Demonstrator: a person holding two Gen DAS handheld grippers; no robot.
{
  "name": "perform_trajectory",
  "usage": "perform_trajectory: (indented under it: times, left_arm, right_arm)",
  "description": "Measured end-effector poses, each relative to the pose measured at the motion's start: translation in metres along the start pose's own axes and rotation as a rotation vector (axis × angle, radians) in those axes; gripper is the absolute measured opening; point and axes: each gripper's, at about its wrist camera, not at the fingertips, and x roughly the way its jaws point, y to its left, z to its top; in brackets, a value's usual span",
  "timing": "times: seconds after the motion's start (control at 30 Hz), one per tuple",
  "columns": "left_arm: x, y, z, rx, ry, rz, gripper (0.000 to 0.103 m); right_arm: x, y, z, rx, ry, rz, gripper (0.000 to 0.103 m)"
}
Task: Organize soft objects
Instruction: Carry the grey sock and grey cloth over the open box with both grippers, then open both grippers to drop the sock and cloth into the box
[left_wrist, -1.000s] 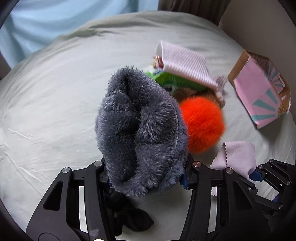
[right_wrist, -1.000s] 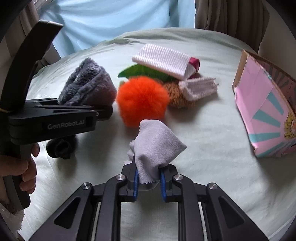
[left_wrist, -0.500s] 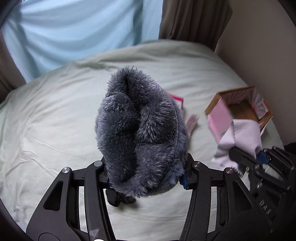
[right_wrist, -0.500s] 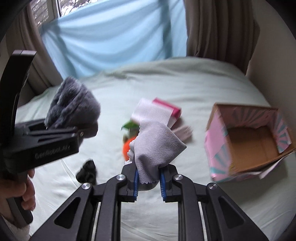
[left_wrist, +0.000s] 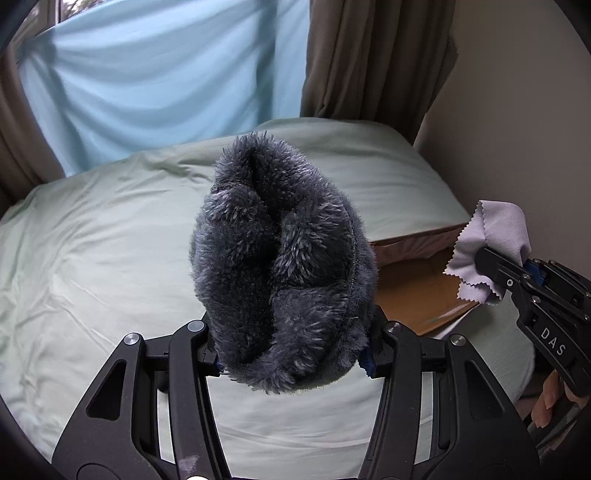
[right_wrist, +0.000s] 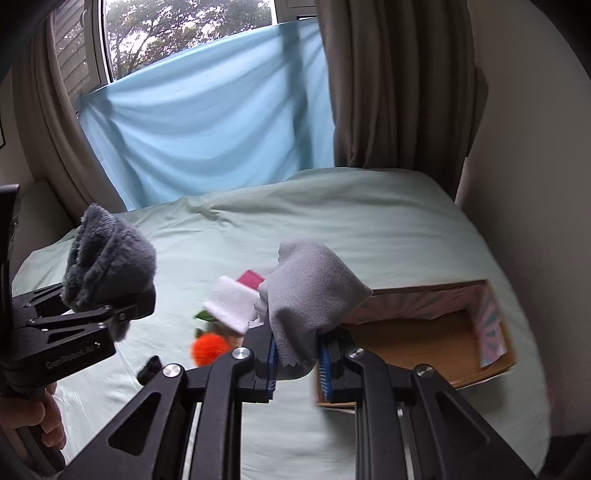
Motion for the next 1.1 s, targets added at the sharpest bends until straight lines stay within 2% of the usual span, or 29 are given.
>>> perform_trajectory:
  times: [0.23, 0.43, 0.53, 0.6, 0.7, 0.83, 0.93, 1.1]
  left_arm:
    - [0.028, -0.092, 0.013, -0.065, 0.038, -0.021, 0.048]
    - [0.077, -0.144, 0.018, -0.07, 0.111, -0.032, 0.048]
    - [0.107, -0.161, 0.018, -0.064, 0.168, -0.039, 0.048]
    - [0.137, -0.171, 0.016, -0.065, 0.239, -0.046, 0.048]
    - [0.176, -0.171, 0.014, -0.079, 0.318, -0.046, 0.048]
    - [0.219, -0.18, 0.0, -0.074, 0.409, -0.018, 0.048]
    - [0.246, -0.187, -0.007, -0.073, 0.473, -0.012, 0.048]
    - [0.268, -0.193, -0.015, -0.047, 0.526, 0.006, 0.049]
  right_arm:
    - [-0.013, -0.093, 0.016, -0.011, 0.068, -0.002, 0.017]
    - [0.009, -0.164, 0.023, -0.024, 0.148, -0.009, 0.017]
    - [0.03, -0.189, 0.024, -0.011, 0.201, -0.01, 0.017]
    - [0.05, -0.206, 0.025, -0.001, 0.249, -0.012, 0.017]
    - [0.082, -0.222, 0.023, 0.024, 0.338, 0.002, 0.017]
    - [0.125, -0.244, 0.013, 0.062, 0.441, 0.031, 0.017]
    - [0.157, -0.251, 0.002, 0.079, 0.515, 0.048, 0.017]
    - [0.188, -0.25, -0.013, 0.084, 0.576, 0.1, 0.017]
